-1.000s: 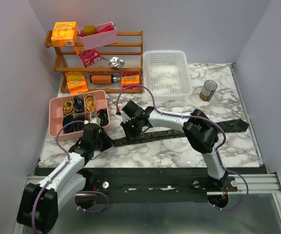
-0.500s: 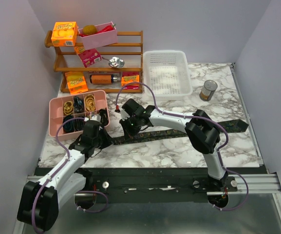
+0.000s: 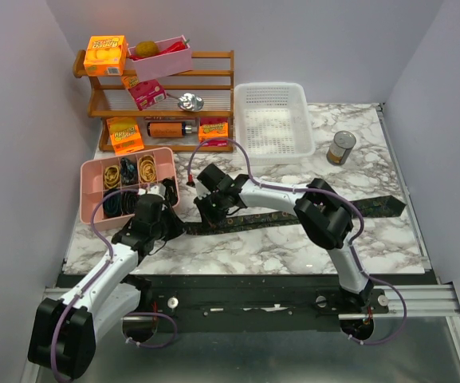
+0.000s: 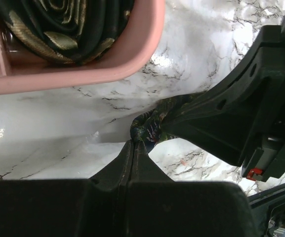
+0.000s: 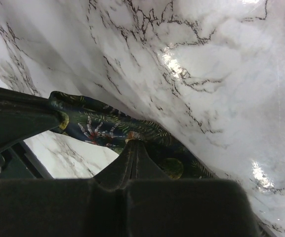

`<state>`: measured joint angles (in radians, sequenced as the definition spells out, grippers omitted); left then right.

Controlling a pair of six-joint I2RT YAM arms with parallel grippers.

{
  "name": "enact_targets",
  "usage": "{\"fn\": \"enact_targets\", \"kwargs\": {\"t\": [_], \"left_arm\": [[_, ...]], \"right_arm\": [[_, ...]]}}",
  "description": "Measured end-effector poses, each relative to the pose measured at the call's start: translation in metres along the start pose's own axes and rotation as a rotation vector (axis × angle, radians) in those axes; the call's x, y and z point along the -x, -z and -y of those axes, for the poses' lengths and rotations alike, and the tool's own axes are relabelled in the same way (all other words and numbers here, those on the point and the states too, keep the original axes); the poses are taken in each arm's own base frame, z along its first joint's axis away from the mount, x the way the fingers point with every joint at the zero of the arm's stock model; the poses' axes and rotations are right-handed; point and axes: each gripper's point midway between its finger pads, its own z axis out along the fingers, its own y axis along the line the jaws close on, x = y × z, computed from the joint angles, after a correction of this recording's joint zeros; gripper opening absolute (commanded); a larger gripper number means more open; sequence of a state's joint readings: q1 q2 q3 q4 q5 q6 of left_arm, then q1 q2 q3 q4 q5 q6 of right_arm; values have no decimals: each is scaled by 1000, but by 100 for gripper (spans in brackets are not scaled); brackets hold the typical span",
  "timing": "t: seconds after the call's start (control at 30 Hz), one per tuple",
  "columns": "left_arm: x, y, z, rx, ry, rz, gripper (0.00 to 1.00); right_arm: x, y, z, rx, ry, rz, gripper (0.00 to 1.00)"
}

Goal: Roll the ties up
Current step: Roll the tie at the center of the board.

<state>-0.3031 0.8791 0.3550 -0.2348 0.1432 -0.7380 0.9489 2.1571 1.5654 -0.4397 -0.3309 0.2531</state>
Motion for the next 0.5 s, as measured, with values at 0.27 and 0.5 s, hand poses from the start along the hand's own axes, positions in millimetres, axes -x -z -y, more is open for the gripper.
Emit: {"fn": "enact_targets", "kwargs": {"t": [0.27,0.5], "left_arm": [[8,4,11,-27,-12,9,0],[7,3,17,-56,-14,2,0]], "right_arm": [[5,-1,-1,2,1,13,0],[9,-6,-3,18,-23,47,0]]}}
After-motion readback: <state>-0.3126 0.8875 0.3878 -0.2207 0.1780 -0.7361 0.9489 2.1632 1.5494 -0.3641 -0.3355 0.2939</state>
